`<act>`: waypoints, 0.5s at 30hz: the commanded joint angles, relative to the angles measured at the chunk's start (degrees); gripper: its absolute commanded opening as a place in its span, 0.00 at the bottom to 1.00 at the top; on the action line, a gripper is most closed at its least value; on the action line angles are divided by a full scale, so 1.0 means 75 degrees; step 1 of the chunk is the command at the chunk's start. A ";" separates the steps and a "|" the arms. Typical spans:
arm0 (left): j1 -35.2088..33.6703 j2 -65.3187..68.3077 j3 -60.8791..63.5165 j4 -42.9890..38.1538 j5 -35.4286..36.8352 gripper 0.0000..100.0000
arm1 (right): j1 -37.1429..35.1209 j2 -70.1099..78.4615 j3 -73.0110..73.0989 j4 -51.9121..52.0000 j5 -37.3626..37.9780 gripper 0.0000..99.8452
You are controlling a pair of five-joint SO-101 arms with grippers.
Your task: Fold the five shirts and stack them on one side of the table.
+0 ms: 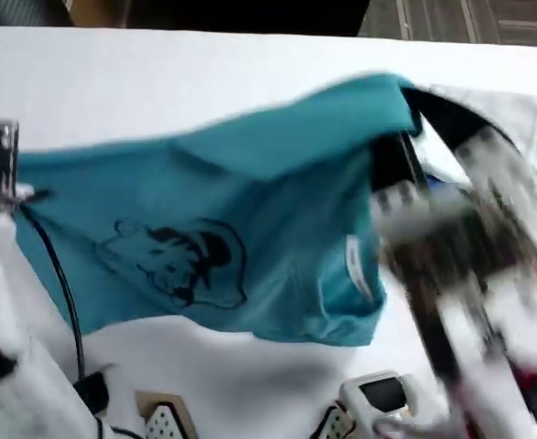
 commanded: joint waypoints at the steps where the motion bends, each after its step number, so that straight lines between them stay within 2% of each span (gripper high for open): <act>1: 0.0516 0.1078 0.0029 -0.0750 -0.0094 0.02 | 0.0041 0.0779 0.0903 -0.0979 -0.0012 0.02; 9: 0.1266 0.3704 -0.0463 -0.2110 -0.0434 0.02 | 0.0088 0.2596 0.2755 -0.3288 0.0023 0.02; 15: 0.1618 0.6107 -0.2948 -0.1664 -0.0434 0.02 | 0.0111 0.4190 0.2262 -0.3991 0.0035 0.02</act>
